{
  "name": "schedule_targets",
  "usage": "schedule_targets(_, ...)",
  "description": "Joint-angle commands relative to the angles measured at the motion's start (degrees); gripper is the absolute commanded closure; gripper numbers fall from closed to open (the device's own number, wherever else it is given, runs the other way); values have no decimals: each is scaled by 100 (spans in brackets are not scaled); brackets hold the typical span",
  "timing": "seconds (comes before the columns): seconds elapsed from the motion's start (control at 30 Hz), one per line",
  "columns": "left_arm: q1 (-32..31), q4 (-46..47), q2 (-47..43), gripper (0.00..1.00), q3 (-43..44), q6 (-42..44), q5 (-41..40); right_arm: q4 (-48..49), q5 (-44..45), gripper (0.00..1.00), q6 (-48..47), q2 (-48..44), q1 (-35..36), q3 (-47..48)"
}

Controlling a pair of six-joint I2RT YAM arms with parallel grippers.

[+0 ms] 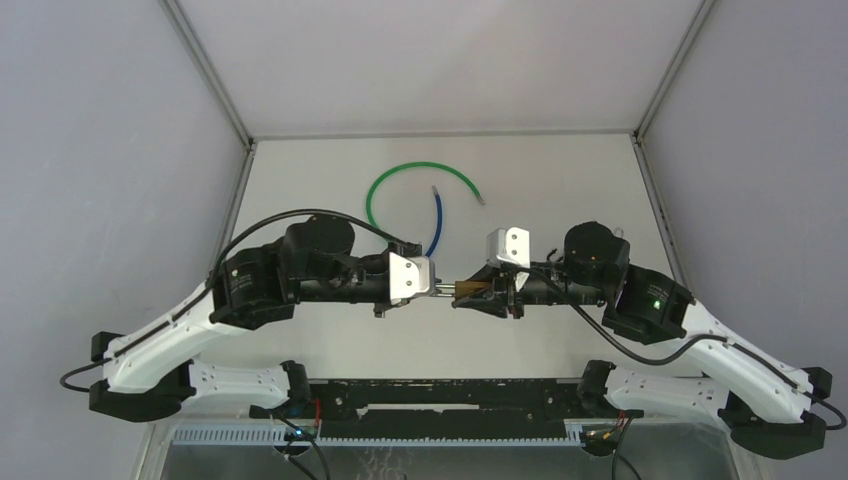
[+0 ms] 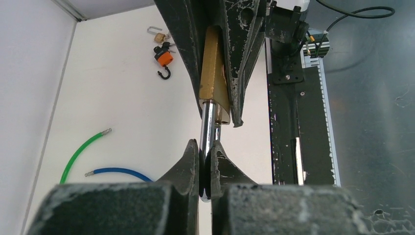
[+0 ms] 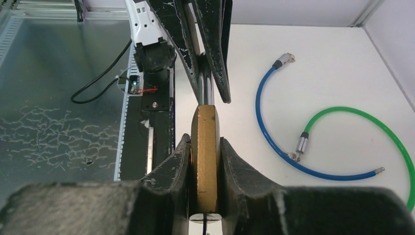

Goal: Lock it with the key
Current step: Lock the lock.

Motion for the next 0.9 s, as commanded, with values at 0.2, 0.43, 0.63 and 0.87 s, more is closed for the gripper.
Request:
schedule_targets(0.2, -27, 1794, -571, 100, -245, -491, -768, 1507, -325, 1, 496, -469, -448, -331)
schedule_targets(0.43, -22, 1797, -686, 100, -358, -492, -417, 2846, -2146, 1, 1883, -613, -2099, -1065)
schedule_targets(0.63, -19, 1778, -668, 100, -367, -523, -451, 3806, -2902, 14, 2715, -339, -2087, -1124)
schedule_targets(0.87, -18, 1796, -660, 100, -336, -546, -469, 3587, -2422, 42, 2430, -324, -1680, -1124)
